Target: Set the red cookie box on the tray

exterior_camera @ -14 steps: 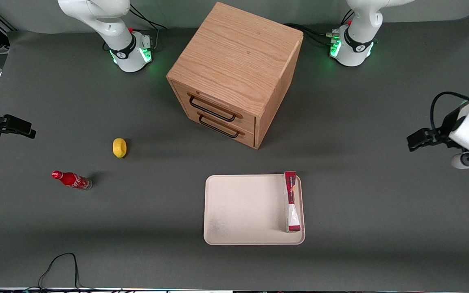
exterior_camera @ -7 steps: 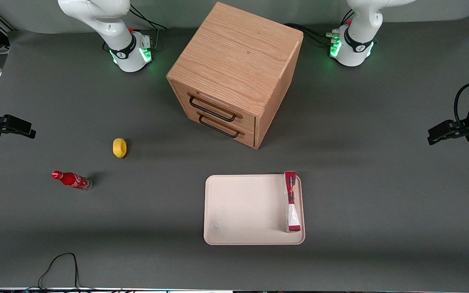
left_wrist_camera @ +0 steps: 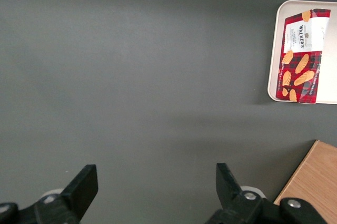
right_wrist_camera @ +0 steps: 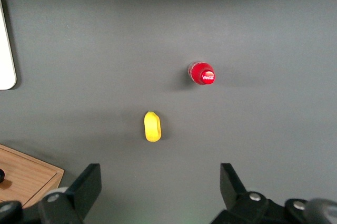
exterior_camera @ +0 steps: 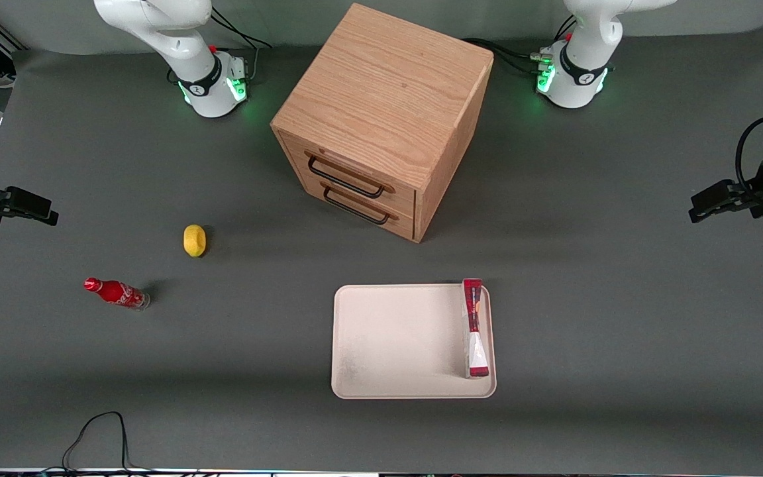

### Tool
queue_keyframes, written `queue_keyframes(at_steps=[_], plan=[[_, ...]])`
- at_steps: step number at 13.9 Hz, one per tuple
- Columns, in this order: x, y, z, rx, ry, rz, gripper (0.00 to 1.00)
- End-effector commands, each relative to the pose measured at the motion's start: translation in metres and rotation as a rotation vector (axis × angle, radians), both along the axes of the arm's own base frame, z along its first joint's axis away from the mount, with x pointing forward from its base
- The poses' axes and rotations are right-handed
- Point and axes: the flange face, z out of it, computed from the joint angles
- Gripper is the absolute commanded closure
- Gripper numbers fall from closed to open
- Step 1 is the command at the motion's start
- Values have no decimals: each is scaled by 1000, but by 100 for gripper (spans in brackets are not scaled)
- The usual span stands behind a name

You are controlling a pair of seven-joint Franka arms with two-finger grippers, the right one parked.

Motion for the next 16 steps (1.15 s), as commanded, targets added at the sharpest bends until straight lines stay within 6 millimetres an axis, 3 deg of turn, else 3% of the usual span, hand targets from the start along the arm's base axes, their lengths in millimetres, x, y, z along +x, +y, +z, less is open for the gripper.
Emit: queue_keyframes(at_steps=[1,9,16], plan=[[-10,-7,2,-11,14,-20,0],[-12,-15,2,-1,23,-79,0],[-17,-9,0,2,58,-102,0]])
